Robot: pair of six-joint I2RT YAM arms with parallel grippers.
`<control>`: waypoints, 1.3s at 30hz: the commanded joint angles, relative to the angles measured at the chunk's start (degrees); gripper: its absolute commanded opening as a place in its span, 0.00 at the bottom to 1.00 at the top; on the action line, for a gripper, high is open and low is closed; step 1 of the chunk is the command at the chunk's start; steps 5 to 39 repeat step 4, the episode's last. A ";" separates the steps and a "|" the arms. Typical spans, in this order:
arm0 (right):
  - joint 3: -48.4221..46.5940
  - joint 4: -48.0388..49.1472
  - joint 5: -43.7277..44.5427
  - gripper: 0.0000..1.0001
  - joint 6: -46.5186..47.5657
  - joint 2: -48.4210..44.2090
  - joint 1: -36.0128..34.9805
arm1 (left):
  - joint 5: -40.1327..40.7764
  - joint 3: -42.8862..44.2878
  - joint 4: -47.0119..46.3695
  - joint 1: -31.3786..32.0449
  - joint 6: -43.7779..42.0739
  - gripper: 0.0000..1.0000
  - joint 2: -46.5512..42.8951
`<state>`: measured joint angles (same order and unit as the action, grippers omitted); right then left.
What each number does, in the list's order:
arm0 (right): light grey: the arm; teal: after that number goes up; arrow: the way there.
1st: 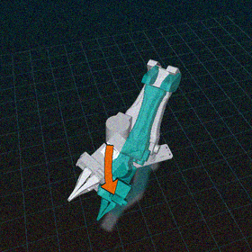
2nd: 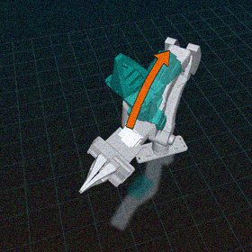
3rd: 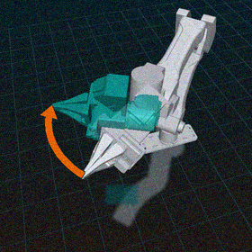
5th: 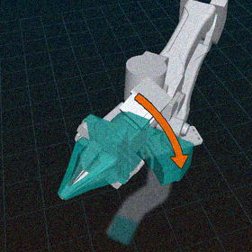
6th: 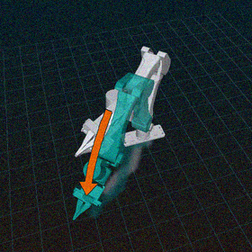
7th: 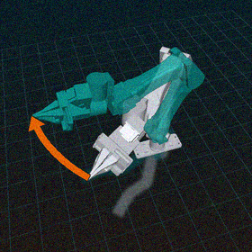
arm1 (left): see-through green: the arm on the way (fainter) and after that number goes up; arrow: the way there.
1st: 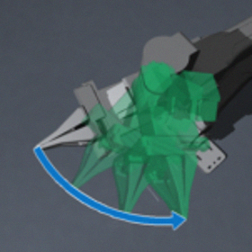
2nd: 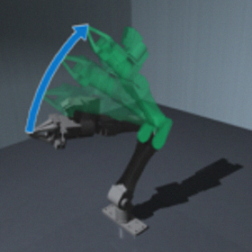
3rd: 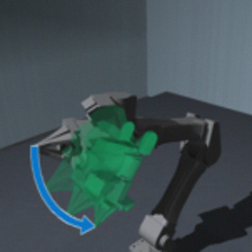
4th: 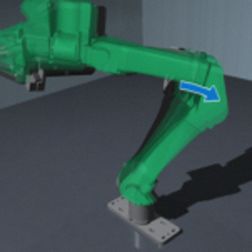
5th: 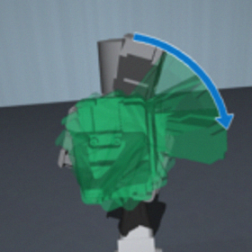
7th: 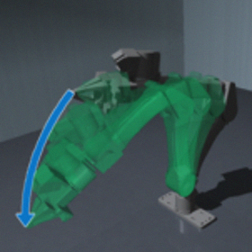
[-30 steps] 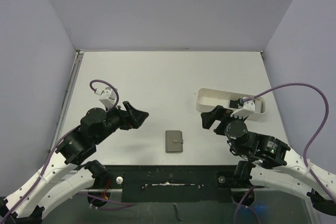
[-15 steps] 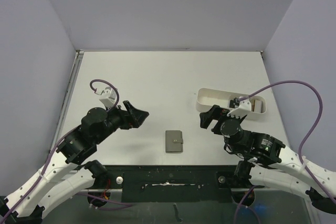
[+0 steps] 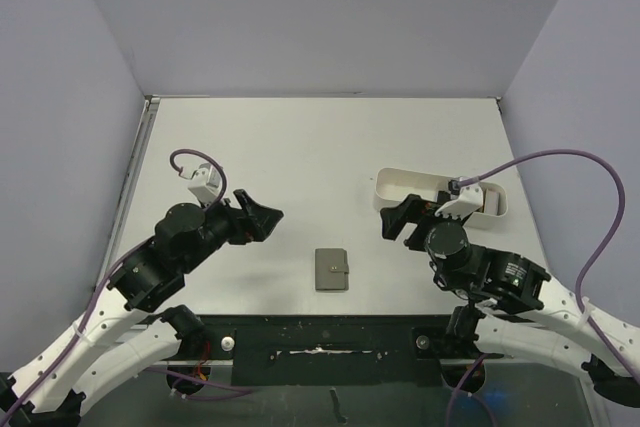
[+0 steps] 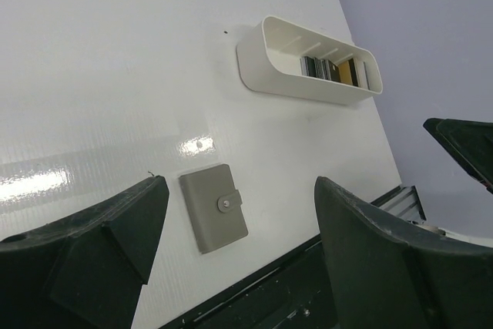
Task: Put the credit cards into the card holder
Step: Reset both arms
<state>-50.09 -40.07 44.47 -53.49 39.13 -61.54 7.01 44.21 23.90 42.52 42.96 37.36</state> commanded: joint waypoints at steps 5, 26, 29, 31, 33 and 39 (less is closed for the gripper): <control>3.45 5.09 -0.59 0.98 0.83 -0.74 0.25 | 0.49 0.19 -2.59 -0.34 0.35 0.75 -0.19; 3.45 5.09 -0.59 0.98 0.83 -0.74 0.25 | 0.49 0.19 -2.59 -0.34 0.35 0.75 -0.19; 3.45 5.09 -0.59 0.98 0.83 -0.74 0.25 | 0.49 0.19 -2.59 -0.34 0.35 0.75 -0.19; 3.45 5.09 -0.59 0.98 0.83 -0.74 0.25 | 0.49 0.19 -2.59 -0.34 0.35 0.75 -0.19; 3.45 5.09 -0.59 0.98 0.83 -0.74 0.25 | 0.49 0.19 -2.59 -0.34 0.35 0.75 -0.19; 3.45 5.09 -0.59 0.98 0.83 -0.74 0.25 | 0.49 0.19 -2.59 -0.34 0.35 0.75 -0.19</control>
